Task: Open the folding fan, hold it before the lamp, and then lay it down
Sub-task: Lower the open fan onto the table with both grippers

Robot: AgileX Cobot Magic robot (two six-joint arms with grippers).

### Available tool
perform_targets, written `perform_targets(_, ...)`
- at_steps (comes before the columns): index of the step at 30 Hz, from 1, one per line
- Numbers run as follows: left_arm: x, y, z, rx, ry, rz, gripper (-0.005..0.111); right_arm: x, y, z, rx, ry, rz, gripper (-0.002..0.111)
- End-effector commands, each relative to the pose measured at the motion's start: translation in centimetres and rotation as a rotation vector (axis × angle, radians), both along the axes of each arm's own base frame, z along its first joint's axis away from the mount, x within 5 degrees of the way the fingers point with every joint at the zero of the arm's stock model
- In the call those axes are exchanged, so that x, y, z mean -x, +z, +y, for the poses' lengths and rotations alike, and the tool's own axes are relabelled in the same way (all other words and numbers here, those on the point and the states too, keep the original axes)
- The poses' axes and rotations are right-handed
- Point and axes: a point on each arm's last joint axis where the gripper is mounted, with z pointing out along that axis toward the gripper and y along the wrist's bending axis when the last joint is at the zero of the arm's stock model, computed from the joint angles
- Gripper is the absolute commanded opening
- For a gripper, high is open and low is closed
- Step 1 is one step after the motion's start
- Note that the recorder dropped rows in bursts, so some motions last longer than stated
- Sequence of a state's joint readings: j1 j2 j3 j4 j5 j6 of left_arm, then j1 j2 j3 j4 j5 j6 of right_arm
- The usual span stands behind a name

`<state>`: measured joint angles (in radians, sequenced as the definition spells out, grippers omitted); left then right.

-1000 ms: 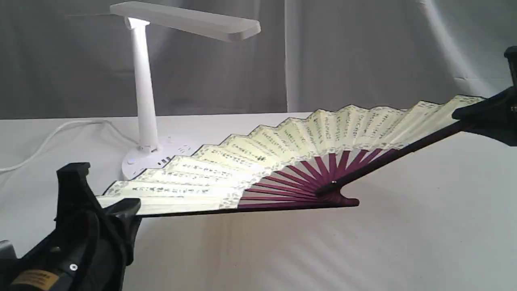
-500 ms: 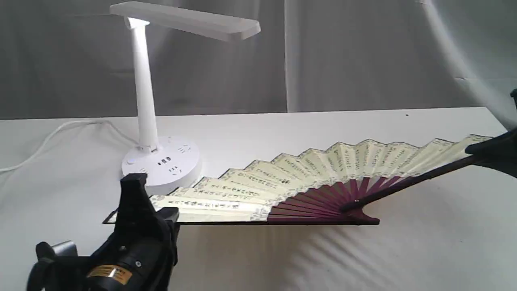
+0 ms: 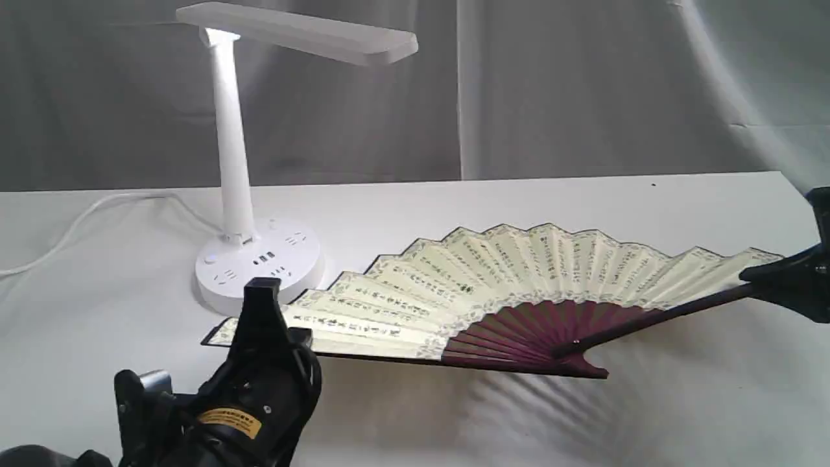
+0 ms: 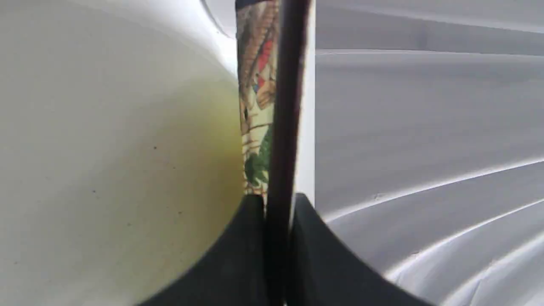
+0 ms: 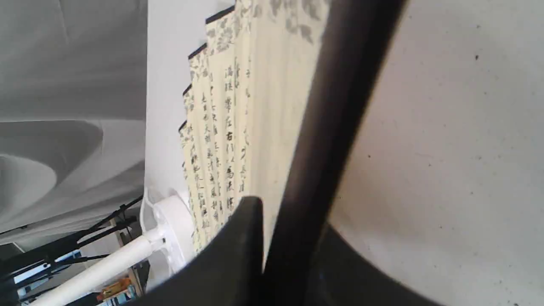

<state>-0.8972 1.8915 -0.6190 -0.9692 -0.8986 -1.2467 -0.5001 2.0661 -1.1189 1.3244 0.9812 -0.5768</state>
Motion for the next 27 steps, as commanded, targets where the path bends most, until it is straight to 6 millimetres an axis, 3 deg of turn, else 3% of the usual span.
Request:
perform_targets(1, -0.37, 0.13, -0.08, 0.013, 0.02, -0.035, 0.001, 0.26, -0.73, -0.53, 0.129, 0.04, -0.014, 0.0)
perform_targets(8, -0.38, -0.63, -0.28, -0.025, -0.014, -0.031, 0.001, 0.22, -0.8, -0.65, 0.173, 0.064, -0.044, 0.0)
perform_targets(12, -0.39, -0.61, -0.27, -0.027, -0.014, -0.034, 0.005, 0.24, -0.76, -0.59, 0.167, 0.068, -0.046, 0.01)
perform_targets(22, -0.36, -0.67, -0.29, -0.034, -0.019, -0.028, 0.043, 0.35, -0.82, -0.55, 0.17, 0.082, -0.039, 0.034)
perform_targets(27, -0.39, -0.56, -0.28, -0.129, -0.059, -0.047, 0.062, 0.42, -0.92, -0.58, 0.173, 0.081, -0.023, 0.052)
